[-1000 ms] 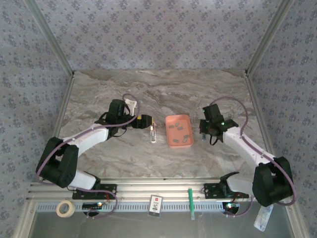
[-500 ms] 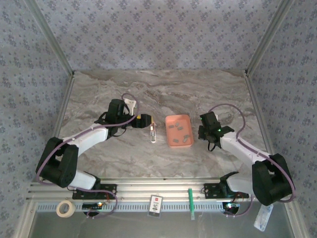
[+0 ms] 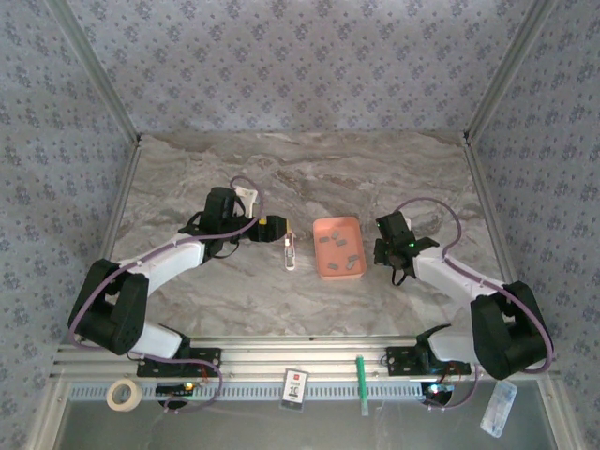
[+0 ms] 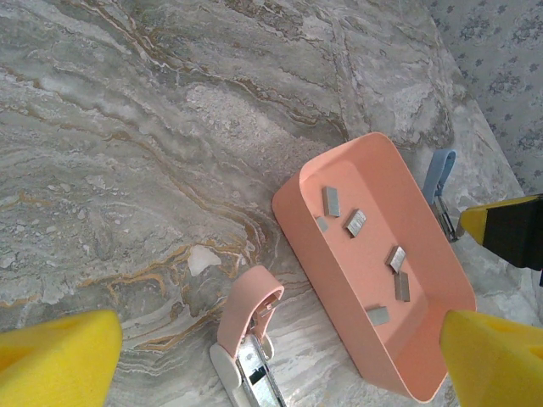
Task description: Load the staples into the stapler
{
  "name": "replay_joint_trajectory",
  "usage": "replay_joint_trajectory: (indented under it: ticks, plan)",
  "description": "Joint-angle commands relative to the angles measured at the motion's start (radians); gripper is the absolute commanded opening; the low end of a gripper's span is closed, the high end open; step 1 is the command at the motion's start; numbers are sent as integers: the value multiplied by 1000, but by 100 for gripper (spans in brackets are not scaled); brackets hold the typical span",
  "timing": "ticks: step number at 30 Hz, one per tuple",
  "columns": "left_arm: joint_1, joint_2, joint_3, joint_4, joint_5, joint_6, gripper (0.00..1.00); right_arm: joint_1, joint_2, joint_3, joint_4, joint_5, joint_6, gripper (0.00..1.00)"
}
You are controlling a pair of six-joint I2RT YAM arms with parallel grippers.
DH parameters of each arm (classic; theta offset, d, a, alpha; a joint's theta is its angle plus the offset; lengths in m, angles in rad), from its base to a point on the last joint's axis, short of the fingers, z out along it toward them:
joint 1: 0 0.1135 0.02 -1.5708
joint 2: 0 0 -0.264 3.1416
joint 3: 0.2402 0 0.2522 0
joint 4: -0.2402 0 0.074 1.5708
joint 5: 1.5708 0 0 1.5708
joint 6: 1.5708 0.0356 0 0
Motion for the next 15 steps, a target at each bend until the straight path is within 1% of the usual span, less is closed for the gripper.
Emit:
replay_joint_trajectory:
  ticks: [1,15]
  plan:
    - [4,14,-1,28,12,-3,96,-4,11,-9,-10,1,16,12]
    - [4,7,-3,25,14,-2,96,-3,16,-6,-46,18,17,12]
